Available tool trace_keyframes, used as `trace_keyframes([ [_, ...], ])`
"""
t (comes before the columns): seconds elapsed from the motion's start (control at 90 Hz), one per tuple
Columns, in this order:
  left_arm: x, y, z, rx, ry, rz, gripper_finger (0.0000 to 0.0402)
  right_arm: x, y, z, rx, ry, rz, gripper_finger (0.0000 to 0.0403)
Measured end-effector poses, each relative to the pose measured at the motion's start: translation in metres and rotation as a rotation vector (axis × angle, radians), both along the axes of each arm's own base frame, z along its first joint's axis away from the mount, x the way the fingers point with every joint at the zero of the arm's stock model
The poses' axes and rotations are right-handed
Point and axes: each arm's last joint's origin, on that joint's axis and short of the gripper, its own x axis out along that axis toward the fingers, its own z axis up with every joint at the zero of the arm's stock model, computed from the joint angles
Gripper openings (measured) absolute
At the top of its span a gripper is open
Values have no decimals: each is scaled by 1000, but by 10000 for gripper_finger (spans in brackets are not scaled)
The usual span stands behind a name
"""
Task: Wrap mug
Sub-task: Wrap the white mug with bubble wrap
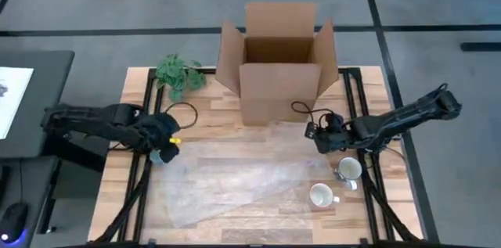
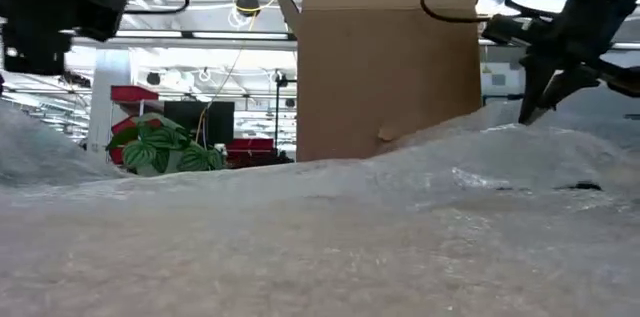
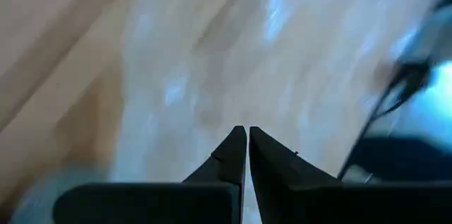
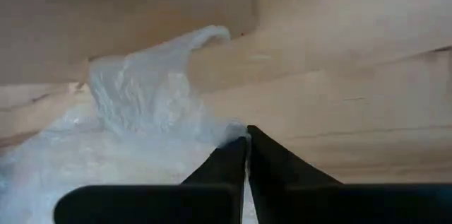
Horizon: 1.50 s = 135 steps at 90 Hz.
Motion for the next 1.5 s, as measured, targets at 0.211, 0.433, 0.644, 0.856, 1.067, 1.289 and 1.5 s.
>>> trace_keyframes([
  [0.211,20,4,9,56,58,-82,21,13,3,-6,-26,-7,64,0],
  [0.433,28,9,-25,58,356,-243,110,15,4,-11,-34,23,75,0],
  [0.644,52,16,-42,150,480,-302,173,15,4,-11,-43,32,95,0],
  [0.856,65,20,-61,193,604,-335,190,16,5,-10,-48,29,118,0],
  [1.067,74,23,-81,1,606,-399,187,16,5,-10,-47,31,129,0],
  [1.289,79,24,-82,-82,571,-451,106,16,5,-10,-54,31,145,0],
  [1.5,92,31,-38,37,567,-483,6,16,5,-10,-54,28,146,0],
])
